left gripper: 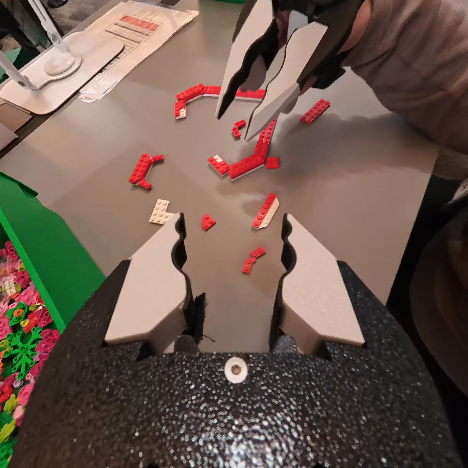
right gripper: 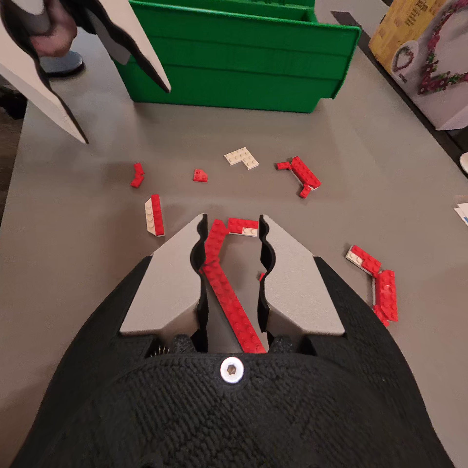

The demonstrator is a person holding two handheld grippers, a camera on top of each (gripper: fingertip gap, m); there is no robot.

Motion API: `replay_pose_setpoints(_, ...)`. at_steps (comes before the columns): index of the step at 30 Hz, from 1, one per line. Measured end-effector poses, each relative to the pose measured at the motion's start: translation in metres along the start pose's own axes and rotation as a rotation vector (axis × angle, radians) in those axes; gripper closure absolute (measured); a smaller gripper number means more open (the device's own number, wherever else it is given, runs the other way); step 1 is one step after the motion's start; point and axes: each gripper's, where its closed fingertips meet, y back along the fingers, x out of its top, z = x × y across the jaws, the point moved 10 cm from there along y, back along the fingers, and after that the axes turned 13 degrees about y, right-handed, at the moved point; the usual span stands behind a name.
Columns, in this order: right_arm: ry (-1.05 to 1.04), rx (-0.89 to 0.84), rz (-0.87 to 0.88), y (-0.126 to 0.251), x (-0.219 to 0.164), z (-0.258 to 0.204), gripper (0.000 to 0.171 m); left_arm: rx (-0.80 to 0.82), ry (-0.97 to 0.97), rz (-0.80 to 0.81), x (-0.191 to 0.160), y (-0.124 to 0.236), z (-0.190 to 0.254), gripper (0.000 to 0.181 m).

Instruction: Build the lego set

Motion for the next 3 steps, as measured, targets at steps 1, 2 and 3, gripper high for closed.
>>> replay_pose_setpoints(1,-0.002,-0.007,-0.002,0.0003,0.0000,0.0010,0.131,0.007,-0.002,-0.009,-0.0012,-0.0003,-0.0007,0.106)
replay_pose_setpoints(2,-0.002,-0.012,-0.004,0.0007,0.0001,0.0017,0.131,0.010,-0.003,-0.017,-0.0021,-0.0007,-0.0012,0.106)
replay_pose_setpoints(3,-0.002,-0.020,-0.006,0.0013,0.0004,0.0024,0.131,0.015,-0.004,-0.022,-0.0030,-0.0008,-0.0018,0.107)
